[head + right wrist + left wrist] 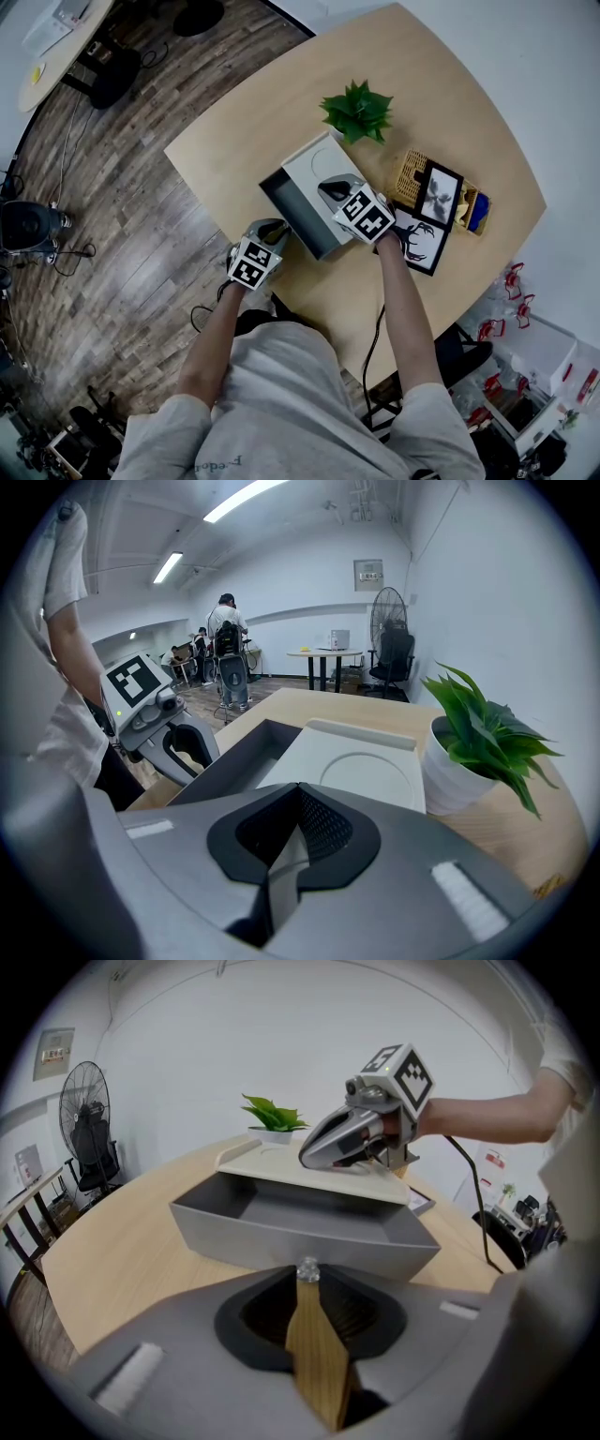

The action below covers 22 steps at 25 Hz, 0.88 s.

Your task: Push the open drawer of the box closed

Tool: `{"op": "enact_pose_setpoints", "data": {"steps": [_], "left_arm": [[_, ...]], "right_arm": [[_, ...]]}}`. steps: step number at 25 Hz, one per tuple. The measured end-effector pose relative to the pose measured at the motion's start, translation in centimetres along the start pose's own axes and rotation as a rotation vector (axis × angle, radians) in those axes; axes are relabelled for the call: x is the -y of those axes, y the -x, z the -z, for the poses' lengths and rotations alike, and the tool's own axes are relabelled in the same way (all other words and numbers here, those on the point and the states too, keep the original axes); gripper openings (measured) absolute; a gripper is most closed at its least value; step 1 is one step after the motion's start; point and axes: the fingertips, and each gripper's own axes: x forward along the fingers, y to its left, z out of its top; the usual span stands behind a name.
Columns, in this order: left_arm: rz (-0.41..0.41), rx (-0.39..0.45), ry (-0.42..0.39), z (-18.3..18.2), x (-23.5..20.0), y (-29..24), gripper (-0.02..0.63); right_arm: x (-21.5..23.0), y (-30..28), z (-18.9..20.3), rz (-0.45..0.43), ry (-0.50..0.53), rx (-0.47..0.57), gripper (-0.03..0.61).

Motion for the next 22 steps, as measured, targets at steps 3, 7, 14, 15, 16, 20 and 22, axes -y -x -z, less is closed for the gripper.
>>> {"op": "enact_pose_setpoints", "data": {"steps": [3, 7, 14, 15, 16, 20, 22], "left_arm": [[0.006, 0.002, -0.006, -0.4, 0.1, -0.3, 0.129], [0.01, -0.004, -0.008, -0.6, 0.2, -0.7, 0.129], [0.01, 0.008, -0.012, -1.2, 0.2, -1.1, 0.129], [0.01, 0.009, -0.012, -1.3, 0.2, -1.1, 0.129], [0.009, 0.009, -0.012, -1.4, 0.2, -1.2, 0.129], [0.007, 0.012, -0.013, -1.7, 0.1, -1.5, 0.129], [0.008, 0.012, -0.015, -1.8, 0.1, -1.6, 0.129]], "right_arm": [[-0.3, 0.1, 0.1, -0.005, -0.01, -0.008, 0.002], [-0.2, 0.0, 0.2, -0.007, -0.008, -0.009, 0.002], [-0.4, -0.2, 0.4, -0.007, -0.017, 0.0, 0.002], [-0.5, -0.2, 0.4, -0.008, -0.018, -0.001, 0.002], [-0.5, -0.2, 0.4, -0.008, -0.018, -0.002, 0.002], [-0.5, -0.2, 0.4, -0.006, -0.015, -0.002, 0.002], [-0.5, -0.1, 0.4, -0.004, -0.01, -0.002, 0.002]]}}
